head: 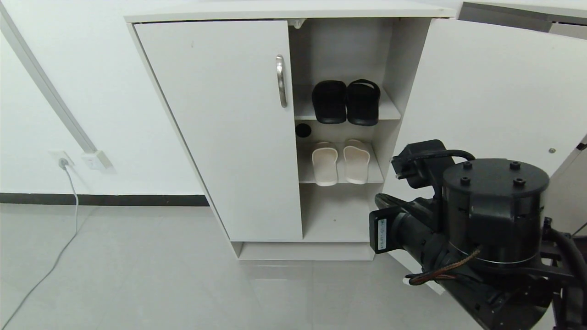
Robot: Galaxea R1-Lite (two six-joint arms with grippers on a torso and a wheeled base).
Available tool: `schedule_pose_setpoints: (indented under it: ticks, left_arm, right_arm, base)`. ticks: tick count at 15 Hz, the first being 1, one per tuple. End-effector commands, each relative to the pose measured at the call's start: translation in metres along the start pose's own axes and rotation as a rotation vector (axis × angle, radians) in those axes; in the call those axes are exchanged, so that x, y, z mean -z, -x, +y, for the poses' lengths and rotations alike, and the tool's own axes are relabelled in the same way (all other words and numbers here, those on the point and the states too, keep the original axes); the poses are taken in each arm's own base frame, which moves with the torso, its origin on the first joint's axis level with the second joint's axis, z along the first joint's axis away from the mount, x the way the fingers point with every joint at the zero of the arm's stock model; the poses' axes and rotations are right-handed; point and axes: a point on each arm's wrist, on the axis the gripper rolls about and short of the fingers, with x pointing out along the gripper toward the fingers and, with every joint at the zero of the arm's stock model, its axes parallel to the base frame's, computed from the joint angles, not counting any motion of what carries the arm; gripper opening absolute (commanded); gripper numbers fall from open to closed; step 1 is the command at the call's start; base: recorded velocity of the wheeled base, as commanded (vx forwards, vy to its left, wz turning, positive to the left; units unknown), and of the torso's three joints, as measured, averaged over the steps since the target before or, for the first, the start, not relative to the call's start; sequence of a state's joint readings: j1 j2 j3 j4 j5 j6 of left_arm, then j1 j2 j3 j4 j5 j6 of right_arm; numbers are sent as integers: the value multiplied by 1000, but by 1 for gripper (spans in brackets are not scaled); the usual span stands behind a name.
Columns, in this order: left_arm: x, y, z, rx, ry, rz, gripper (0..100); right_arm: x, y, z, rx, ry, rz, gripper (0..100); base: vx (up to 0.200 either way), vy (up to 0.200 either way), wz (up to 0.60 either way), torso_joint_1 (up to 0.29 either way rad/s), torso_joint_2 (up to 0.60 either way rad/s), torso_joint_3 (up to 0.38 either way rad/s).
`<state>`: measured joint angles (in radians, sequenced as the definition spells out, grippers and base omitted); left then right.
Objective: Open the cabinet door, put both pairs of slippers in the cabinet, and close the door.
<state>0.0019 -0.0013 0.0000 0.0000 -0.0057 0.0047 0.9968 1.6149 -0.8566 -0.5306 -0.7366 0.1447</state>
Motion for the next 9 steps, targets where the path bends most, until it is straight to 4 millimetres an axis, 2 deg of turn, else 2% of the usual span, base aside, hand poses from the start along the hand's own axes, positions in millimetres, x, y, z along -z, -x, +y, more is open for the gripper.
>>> schedule_pose_setpoints:
  ticks: [1,7,9]
  left_arm:
    - [0,0,0,-1,0,1,0]
    - [0,0,0,-1,0,1,0]
    - [0,0,0,-1,0,1,0]
  right_arm:
    - [2,-1,0,3,7,5,0]
    - [4,0,-1,3,14,12,0]
    - [6,3,-2,-103,-7,8,0]
  base:
    - [0,0,0,0,0,0]
    - [0,0,0,0,0,0]
    - [0,0,0,0,0,0]
